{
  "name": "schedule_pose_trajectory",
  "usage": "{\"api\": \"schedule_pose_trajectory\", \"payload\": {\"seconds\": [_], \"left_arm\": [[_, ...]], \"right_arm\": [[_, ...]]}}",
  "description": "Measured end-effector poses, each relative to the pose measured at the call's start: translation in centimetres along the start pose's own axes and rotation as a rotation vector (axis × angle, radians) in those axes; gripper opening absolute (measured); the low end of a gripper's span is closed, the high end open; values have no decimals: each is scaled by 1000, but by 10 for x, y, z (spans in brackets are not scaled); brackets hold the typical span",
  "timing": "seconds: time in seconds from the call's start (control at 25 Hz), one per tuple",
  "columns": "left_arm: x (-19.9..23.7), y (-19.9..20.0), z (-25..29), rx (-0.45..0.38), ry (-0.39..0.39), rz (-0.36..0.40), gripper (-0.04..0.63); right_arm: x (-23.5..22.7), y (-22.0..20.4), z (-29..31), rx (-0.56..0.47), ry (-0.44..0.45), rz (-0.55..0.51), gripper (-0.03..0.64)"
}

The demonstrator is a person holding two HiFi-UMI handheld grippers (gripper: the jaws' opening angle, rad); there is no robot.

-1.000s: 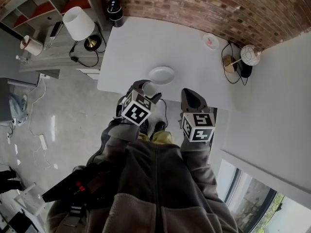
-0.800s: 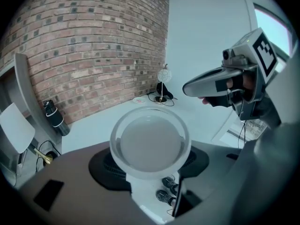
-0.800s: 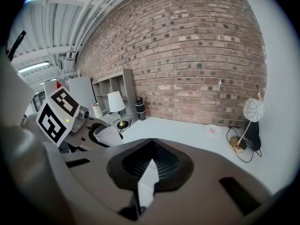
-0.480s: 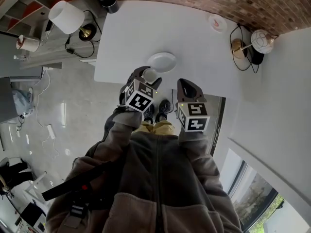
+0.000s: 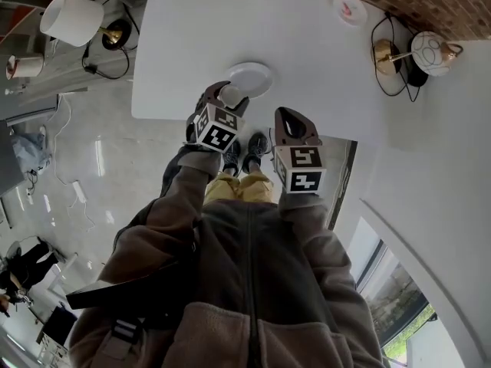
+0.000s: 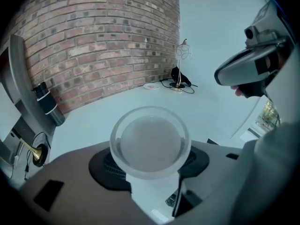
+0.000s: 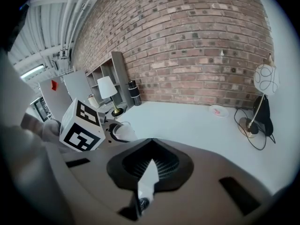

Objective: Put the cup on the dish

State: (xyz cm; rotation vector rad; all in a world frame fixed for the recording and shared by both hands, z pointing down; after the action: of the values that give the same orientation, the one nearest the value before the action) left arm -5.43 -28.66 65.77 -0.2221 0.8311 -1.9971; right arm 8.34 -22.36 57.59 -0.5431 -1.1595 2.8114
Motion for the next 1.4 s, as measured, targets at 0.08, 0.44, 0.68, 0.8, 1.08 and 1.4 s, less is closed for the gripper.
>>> {"api": "schedule_pose_trajectory", "payload": {"seconds": [0.08, 0.44, 0.68, 0.8, 1.08, 1.4], "left_arm": [[2, -4, 14, 5, -8, 3, 256], [6, -14, 64, 37, -38, 15, 256], [4, -14, 90, 41, -49, 34, 256], [4, -16, 101, 42, -60, 64, 256], [4, -24, 116, 66, -63, 64, 256], [5, -24, 122, 54, -46, 80, 257]], "right_arm": [[-5, -1, 7, 15, 4, 0, 0], [-21, -7, 25, 86, 13, 29, 0], [-34, -12, 32, 98, -1, 21, 0], [-35, -14, 33, 107, -8, 24, 0], [-41, -25, 32, 137, -21, 42, 0], [-45, -30, 32, 144, -27, 48, 0]]}}
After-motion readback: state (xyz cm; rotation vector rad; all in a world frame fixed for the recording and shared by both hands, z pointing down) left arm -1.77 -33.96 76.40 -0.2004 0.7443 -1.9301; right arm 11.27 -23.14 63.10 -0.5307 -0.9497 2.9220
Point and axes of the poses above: the fingertips, and each gripper's own axes: z forward along the fingers, x to its left, y out of its top, the point moved 6 cm from there along -z, backward along the fingers, and after that the axes turned 12 degrees about z, right-handed, at the moved point
